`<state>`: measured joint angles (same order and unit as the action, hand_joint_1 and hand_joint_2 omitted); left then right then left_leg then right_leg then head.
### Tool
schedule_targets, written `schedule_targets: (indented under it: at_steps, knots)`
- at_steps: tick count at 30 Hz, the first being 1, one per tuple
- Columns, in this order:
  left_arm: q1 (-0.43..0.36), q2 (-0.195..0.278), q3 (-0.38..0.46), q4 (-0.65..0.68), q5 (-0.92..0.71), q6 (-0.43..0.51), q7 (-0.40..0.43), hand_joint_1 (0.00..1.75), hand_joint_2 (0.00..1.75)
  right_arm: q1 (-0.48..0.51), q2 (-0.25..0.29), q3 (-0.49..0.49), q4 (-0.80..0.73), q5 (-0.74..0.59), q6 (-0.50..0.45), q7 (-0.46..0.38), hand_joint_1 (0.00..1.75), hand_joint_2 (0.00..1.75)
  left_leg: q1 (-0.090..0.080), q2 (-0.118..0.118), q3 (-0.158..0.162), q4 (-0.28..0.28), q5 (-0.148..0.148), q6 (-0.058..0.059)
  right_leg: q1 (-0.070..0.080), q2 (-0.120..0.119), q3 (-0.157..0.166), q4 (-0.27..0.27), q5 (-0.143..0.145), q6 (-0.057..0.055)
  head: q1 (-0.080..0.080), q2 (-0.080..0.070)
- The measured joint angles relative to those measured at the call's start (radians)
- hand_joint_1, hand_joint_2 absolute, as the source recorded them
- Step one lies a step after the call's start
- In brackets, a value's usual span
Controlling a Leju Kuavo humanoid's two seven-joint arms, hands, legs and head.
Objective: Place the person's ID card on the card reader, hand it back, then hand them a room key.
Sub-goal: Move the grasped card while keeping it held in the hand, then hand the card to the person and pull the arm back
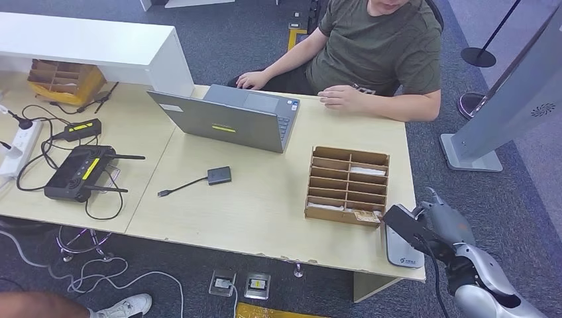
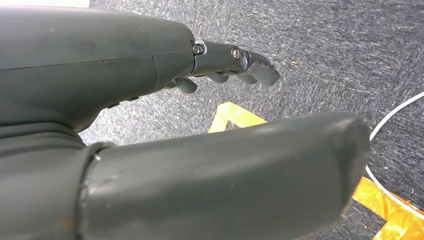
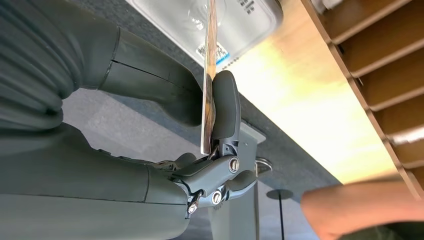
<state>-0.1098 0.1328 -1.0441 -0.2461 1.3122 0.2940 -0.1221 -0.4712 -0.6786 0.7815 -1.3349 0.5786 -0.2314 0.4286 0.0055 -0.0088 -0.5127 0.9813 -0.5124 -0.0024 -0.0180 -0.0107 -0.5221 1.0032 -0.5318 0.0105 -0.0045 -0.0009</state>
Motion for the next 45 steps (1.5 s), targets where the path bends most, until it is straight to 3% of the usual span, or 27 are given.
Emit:
schedule_targets:
  at_steps: [17, 35, 45]
  knots:
    - [0.000, 0.008, 0.000, 0.000, 0.008, 0.000, 0.001, 0.00, 0.00, -0.002, 0.040, 0.061, 0.143, -0.086, -0.061, -0.025, 1.75, 1.75, 0.000, 0.000, 0.000, 0.000, 0.000, 0.000, 0.000, 0.000, 0.000, 0.000, 0.000, 0.000, 0.000, 0.000]
    - [0.000, 0.011, 0.000, 0.000, 0.011, 0.000, 0.001, 0.00, 0.00, -0.005, 0.040, 0.066, 0.150, -0.083, -0.094, -0.011, 1.75, 1.75, 0.000, 0.000, 0.001, 0.000, 0.000, 0.000, 0.000, 0.000, 0.001, 0.000, 0.000, 0.000, 0.000, 0.000]
    - [0.000, 0.016, 0.000, 0.000, 0.011, -0.002, 0.004, 0.00, 0.00, -0.087, -0.006, 0.015, -0.051, -0.054, -0.089, 0.064, 1.75, 1.75, 0.000, 0.000, 0.001, 0.000, 0.000, 0.000, 0.000, 0.000, 0.001, 0.000, 0.000, 0.000, 0.000, 0.000]
